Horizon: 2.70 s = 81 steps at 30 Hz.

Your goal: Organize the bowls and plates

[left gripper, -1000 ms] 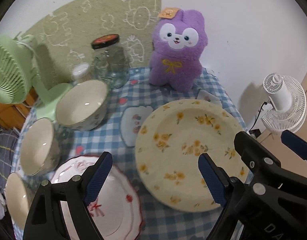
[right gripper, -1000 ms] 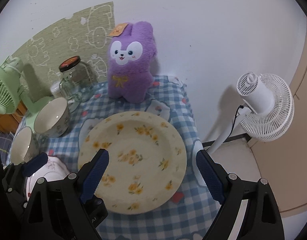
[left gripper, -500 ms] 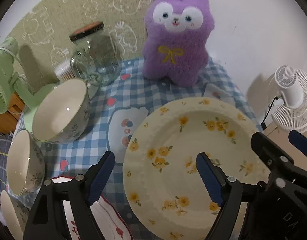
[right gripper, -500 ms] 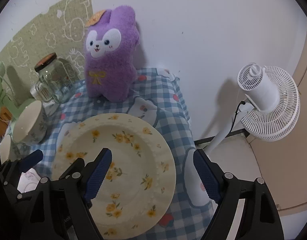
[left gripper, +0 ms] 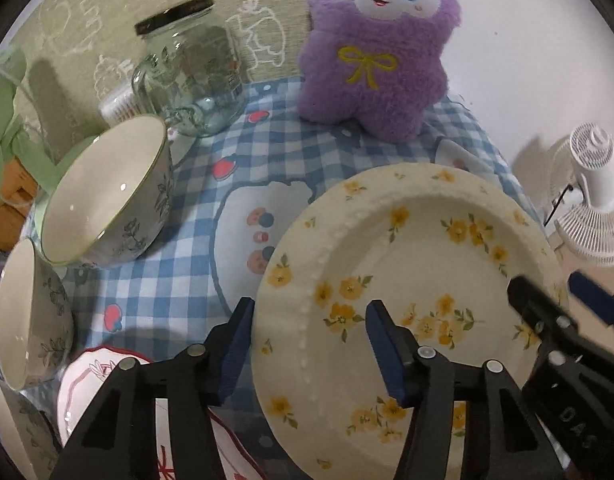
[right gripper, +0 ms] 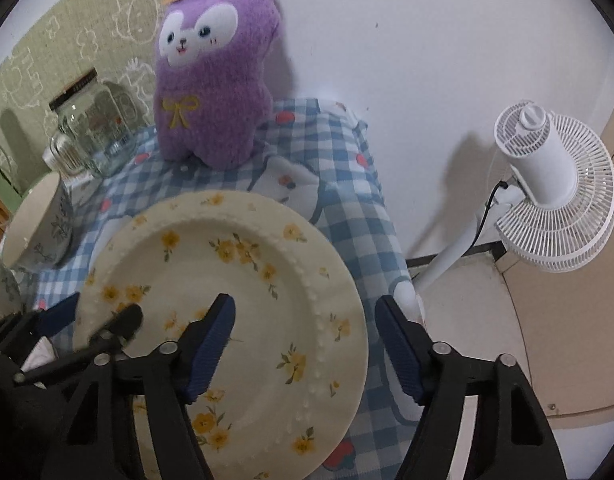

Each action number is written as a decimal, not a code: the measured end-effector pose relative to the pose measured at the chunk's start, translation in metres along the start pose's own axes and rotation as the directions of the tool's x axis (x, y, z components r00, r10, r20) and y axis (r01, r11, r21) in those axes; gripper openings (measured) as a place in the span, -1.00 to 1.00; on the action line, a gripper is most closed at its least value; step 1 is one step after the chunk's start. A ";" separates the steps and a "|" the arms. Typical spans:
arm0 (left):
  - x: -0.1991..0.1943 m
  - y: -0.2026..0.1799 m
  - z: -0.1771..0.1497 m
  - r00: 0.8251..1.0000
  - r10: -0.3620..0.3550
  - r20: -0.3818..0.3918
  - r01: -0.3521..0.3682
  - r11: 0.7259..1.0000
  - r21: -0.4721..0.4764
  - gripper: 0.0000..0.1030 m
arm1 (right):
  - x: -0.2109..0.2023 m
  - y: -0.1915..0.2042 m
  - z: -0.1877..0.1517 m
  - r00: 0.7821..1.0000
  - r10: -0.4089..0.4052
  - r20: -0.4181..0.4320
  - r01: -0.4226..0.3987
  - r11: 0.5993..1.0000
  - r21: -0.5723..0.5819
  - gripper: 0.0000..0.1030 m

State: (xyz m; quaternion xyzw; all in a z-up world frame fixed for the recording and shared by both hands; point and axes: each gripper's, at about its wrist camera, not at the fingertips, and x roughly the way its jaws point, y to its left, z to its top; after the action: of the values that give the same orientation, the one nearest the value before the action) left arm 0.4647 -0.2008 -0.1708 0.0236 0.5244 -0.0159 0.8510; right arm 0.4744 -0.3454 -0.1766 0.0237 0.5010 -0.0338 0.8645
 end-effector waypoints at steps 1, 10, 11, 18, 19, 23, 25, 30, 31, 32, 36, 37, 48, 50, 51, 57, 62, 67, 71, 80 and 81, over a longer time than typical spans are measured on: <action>0.001 0.001 0.001 1.000 -0.001 -0.001 0.001 1.000 -0.007 0.05 | 0.002 -0.001 -0.001 1.000 0.002 -0.009 -0.002 1.000 0.005 0.37; 0.004 0.003 -0.001 1.000 -0.014 -0.003 0.014 1.000 0.010 0.05 | 0.015 -0.004 -0.004 0.999 -0.003 -0.049 0.003 1.000 0.005 0.20; 0.004 0.003 -0.001 1.000 -0.016 -0.004 0.016 1.000 0.013 0.05 | 0.016 -0.003 -0.004 0.999 -0.007 -0.054 0.007 1.000 0.005 0.16; 0.003 0.001 -0.002 1.000 -0.009 0.001 0.009 0.999 0.038 0.04 | 0.016 -0.003 -0.003 0.998 -0.025 -0.061 0.025 1.000 -0.003 0.07; 0.003 0.002 -0.002 1.000 -0.010 0.003 0.010 0.999 0.037 0.04 | 0.017 -0.003 -0.002 0.997 -0.026 -0.067 0.026 1.000 -0.004 0.07; 0.003 0.002 -0.002 1.000 -0.012 -0.001 0.012 0.999 0.031 0.04 | 0.017 -0.003 -0.002 0.997 -0.024 -0.077 0.023 1.000 -0.012 0.07; 0.004 0.001 -0.002 1.000 -0.009 -0.006 0.009 0.999 0.038 0.05 | 0.018 -0.004 -0.002 0.997 -0.020 -0.078 0.019 1.000 -0.016 0.08; 0.004 -0.001 -0.002 1.000 -0.007 -0.018 0.008 0.998 0.057 0.07 | 0.020 -0.002 0.000 0.995 -0.014 -0.094 0.012 1.000 -0.022 0.13; 0.004 0.000 -0.001 1.000 -0.010 -0.019 0.011 0.999 0.054 0.06 | 0.019 -0.002 -0.001 0.995 -0.018 -0.093 0.016 1.000 -0.024 0.11; 0.004 0.001 -0.001 1.000 -0.010 -0.017 0.011 0.999 0.050 0.02 | 0.018 -0.003 -0.001 0.996 -0.018 -0.090 0.017 1.000 -0.020 0.10; 0.002 0.004 -0.002 1.000 -0.019 -0.020 0.020 0.999 0.047 -0.03 | 0.015 -0.004 -0.001 0.996 -0.016 -0.083 0.014 1.000 -0.024 0.03; 0.001 0.004 -0.003 0.999 -0.021 -0.024 0.022 0.999 0.046 -0.03 | 0.014 -0.004 -0.001 0.996 -0.018 -0.083 0.016 1.000 -0.027 0.03; -0.015 0.005 -0.016 1.000 -0.019 -0.024 0.021 0.998 0.058 -0.06 | 0.000 -0.004 -0.011 0.995 -0.018 -0.095 0.014 0.999 -0.045 0.03; -0.018 0.004 -0.019 1.000 -0.022 -0.023 0.023 0.998 0.065 -0.06 | -0.002 -0.005 -0.013 0.995 -0.021 -0.096 0.017 0.999 -0.047 0.03; -0.020 0.003 -0.020 0.999 -0.024 -0.024 0.025 0.997 0.068 -0.06 | -0.004 -0.006 -0.014 0.995 -0.023 -0.098 0.018 0.999 -0.046 0.03; -0.027 -0.002 -0.032 0.998 -0.035 -0.044 0.039 0.994 0.098 -0.07 | -0.011 -0.009 -0.026 0.993 -0.028 -0.119 0.019 0.997 -0.076 0.02; -0.032 -0.003 -0.043 0.997 -0.046 -0.061 0.053 0.991 0.119 -0.09 | -0.018 -0.011 -0.039 0.990 -0.026 -0.142 0.011 0.994 -0.107 0.02; -0.042 -0.006 -0.051 0.997 -0.057 -0.047 0.063 0.988 0.142 -0.09 | -0.029 -0.014 -0.047 0.991 -0.028 -0.135 0.013 0.993 -0.114 0.02; -0.053 -0.007 -0.054 0.997 -0.065 -0.031 0.069 0.986 0.149 -0.09 | -0.041 -0.015 -0.048 0.993 -0.031 -0.116 0.017 0.993 -0.118 0.02; -0.087 -0.002 -0.055 0.998 -0.054 0.021 0.050 0.986 0.157 -0.09 | -0.073 -0.011 -0.054 0.995 -0.021 -0.102 0.007 0.991 -0.134 0.02; -0.090 -0.002 -0.056 0.998 -0.049 0.024 0.045 0.986 0.163 -0.09 | -0.074 -0.010 -0.055 0.994 -0.019 -0.106 0.005 0.991 -0.134 0.02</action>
State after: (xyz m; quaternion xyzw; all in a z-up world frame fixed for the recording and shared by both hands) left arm 0.3739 -0.1994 -0.1153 0.0802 0.5098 -0.0789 0.8529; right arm 0.3896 -0.3487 -0.1399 -0.0353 0.5480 -0.0042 0.8357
